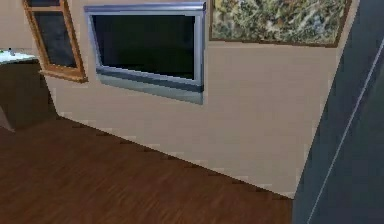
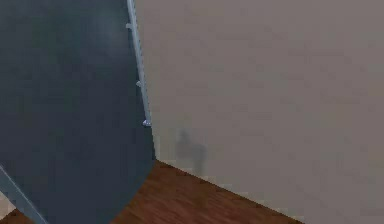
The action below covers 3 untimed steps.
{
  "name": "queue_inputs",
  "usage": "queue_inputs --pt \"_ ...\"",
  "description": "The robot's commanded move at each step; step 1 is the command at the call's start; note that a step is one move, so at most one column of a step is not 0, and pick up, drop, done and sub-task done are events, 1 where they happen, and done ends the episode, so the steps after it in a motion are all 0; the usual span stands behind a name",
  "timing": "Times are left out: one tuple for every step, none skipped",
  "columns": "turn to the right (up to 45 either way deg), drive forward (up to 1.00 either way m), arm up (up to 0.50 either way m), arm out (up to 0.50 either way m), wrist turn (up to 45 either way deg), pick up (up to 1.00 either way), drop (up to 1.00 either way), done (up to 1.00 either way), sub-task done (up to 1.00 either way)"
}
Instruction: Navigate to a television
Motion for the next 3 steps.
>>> queue_inputs --pt "6.0 0.00 0.00 0.00 0.0 0.00 0.00 0.00 0.00" --pt "0.0 0.75 0.00 0.00 0.0 0.00 0.00 0.00 0.00" --pt "-30.0 0.00 0.00 0.00 0.0 0.00 0.00 0.00 0.00"
